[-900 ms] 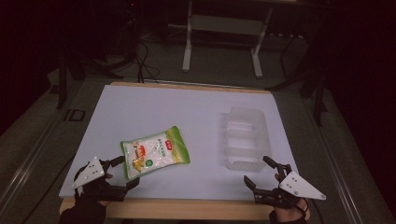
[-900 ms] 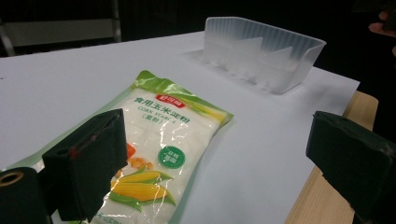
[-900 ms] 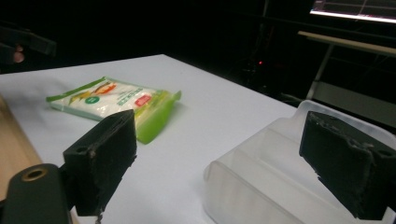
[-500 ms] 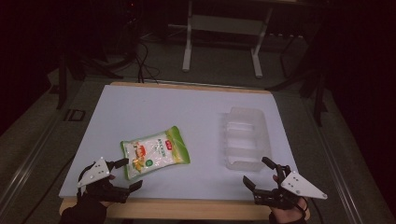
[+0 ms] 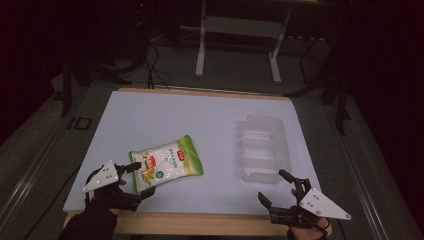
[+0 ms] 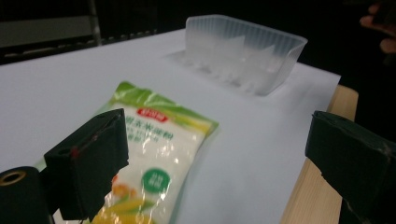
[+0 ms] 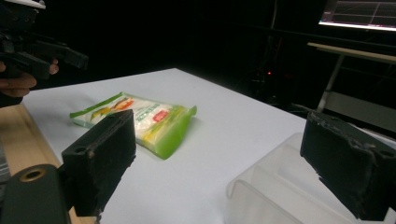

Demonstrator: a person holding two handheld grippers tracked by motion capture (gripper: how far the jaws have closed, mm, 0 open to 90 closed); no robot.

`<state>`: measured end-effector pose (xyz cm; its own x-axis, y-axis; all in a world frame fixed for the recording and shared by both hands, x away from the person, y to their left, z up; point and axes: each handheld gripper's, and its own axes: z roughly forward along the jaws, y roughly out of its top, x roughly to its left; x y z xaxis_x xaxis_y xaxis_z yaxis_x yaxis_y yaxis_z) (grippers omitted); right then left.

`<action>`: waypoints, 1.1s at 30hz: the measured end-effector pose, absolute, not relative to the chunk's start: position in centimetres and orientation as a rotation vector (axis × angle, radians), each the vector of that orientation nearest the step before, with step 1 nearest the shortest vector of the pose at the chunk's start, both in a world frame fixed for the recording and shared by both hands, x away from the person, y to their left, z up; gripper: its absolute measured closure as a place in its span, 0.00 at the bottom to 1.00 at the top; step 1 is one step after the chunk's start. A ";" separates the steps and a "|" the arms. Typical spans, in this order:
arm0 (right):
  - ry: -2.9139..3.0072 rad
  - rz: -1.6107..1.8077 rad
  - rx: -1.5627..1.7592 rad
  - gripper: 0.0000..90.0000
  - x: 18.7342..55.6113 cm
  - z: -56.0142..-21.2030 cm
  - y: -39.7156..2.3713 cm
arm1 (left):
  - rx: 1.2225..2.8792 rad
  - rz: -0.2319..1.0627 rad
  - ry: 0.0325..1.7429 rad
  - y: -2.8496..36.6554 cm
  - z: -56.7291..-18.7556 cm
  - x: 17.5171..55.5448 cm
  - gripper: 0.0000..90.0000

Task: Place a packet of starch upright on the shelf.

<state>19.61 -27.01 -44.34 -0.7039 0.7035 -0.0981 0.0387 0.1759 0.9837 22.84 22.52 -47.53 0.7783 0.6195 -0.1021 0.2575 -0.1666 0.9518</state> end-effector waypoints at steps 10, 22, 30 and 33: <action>1.896 1.555 0.696 0.11 19.5 -44.2 -27.1 | 1.781 0.368 0.647 21.6 -44.8 25.3 0.07; 1.884 1.563 0.728 0.11 19.5 -44.1 -27.3 | 1.886 0.320 0.640 19.3 -43.1 28.3 0.07; 1.895 1.559 0.728 0.11 19.5 -44.1 -27.3 | 1.909 0.298 0.662 18.1 -42.6 30.4 0.07; 1.893 1.555 0.727 0.11 19.5 -44.1 -27.3 | 1.929 0.290 0.664 17.6 -42.6 31.2 0.07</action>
<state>19.48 -27.34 -44.14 -0.6851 0.7225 -0.0925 0.0496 0.1730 0.9837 31.23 17.62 -42.63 0.8181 0.5679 -0.0906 0.3194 -0.3178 0.8928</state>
